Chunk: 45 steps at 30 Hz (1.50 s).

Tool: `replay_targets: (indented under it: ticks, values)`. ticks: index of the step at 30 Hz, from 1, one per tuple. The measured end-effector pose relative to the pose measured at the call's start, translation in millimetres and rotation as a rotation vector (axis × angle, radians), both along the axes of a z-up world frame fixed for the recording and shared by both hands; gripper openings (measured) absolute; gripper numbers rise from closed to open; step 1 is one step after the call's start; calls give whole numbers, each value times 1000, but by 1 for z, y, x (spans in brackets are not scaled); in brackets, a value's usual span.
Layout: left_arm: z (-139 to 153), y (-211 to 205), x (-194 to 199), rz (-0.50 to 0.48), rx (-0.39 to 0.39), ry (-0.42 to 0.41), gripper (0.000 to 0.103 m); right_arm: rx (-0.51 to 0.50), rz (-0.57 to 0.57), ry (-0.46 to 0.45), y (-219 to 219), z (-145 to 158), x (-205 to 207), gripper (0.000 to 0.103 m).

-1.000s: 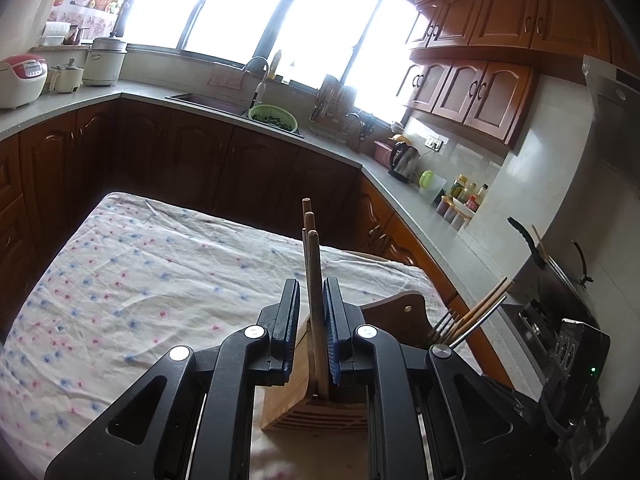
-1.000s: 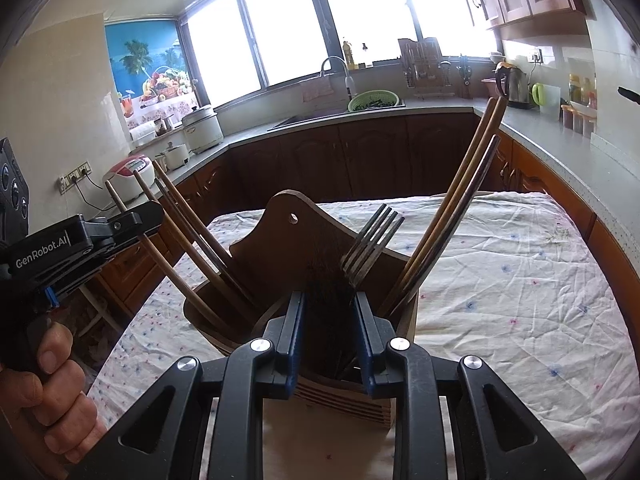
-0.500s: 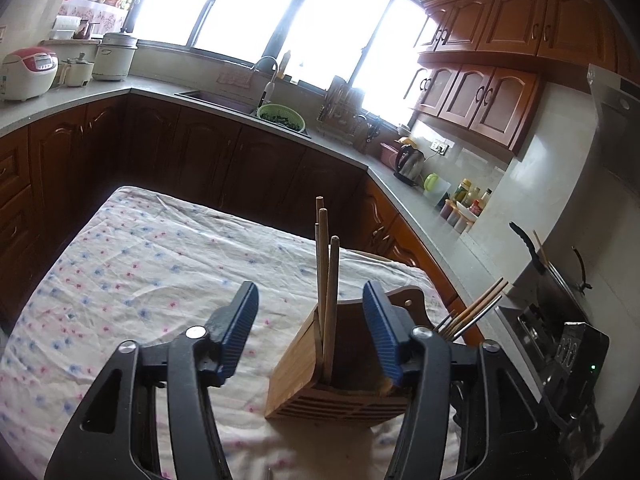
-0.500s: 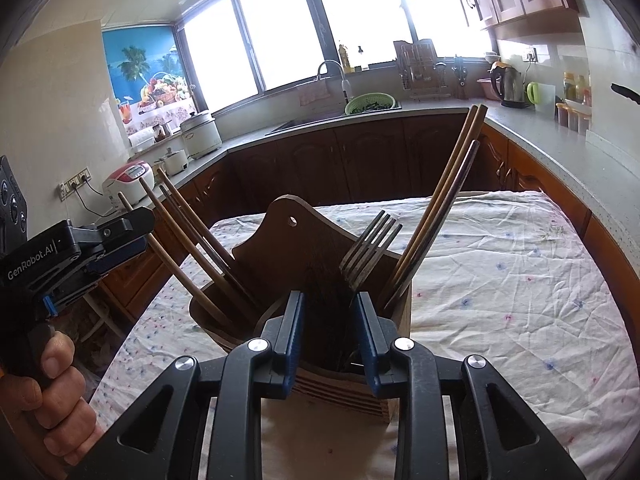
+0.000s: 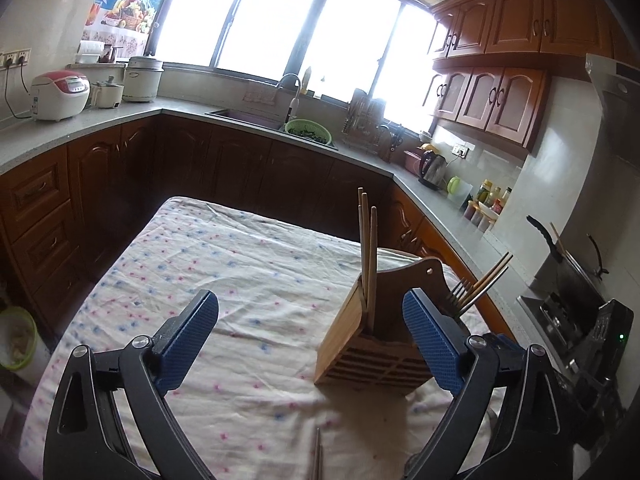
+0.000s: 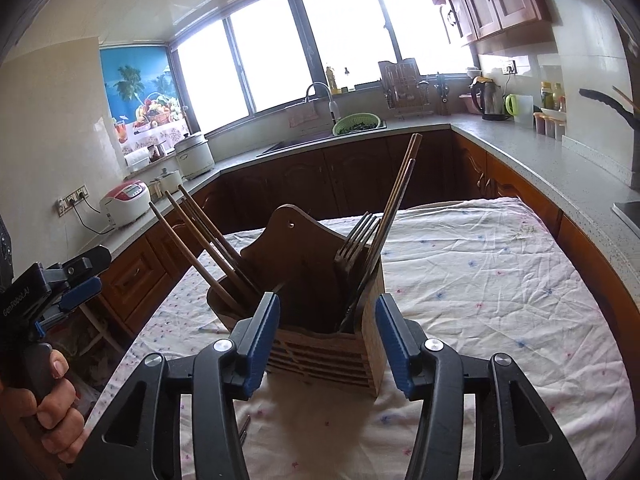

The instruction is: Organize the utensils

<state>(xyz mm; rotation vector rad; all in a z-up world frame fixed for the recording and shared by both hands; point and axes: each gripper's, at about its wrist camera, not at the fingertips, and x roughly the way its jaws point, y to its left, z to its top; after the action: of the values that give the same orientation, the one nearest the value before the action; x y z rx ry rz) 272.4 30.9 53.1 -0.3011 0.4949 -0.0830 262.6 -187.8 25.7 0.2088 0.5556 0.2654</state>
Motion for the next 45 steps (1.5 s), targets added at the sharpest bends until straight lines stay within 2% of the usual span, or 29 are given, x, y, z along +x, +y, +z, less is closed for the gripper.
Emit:
replay_targets:
  ticks: [3, 5, 8, 12, 20, 23, 26, 28, 31, 33, 36, 40, 45]
  values:
    - [-4, -1, -14, 12, 45, 16, 96, 17, -8, 0, -2, -3, -11, 55]
    - [-6, -1, -24, 21, 73, 24, 96, 19, -7, -3, -2, -4, -18, 60]
    - [-9, -3, -38, 39, 126, 32, 103, 23, 0, -17, -2, -3, -30, 68]
    - [-8, -4, -65, 26, 139, -39, 103, 21, -3, -49, -1, 0, -51, 76]
    - [-17, -1, -113, 37, 123, -95, 103, 28, -19, -111, -6, 6, -100, 87]
    - [-25, -8, -128, 16, 176, -55, 103, 27, -29, -143, -8, 8, -120, 91]
    - [-22, -12, -147, 13, 222, -80, 103, 7, -34, -172, -10, 12, -139, 92]
    - [-11, -13, -157, -5, 229, -102, 103, -16, -26, -200, -10, 22, -150, 93]
    - [13, -20, -166, -23, 278, -140, 103, -69, -7, -265, -8, 50, -167, 103]
    - [23, -27, -174, -33, 309, -167, 103, -103, -8, -313, -7, 71, -178, 103]
    - [21, -34, -186, -35, 319, -187, 103, -116, 6, -378, -6, 86, -200, 103]
    - [1, -36, -199, -35, 296, -188, 103, -115, 9, -392, -2, 64, -218, 103]
    - [-32, -35, -205, -3, 262, -144, 103, -100, -20, -328, -1, 13, -221, 103]
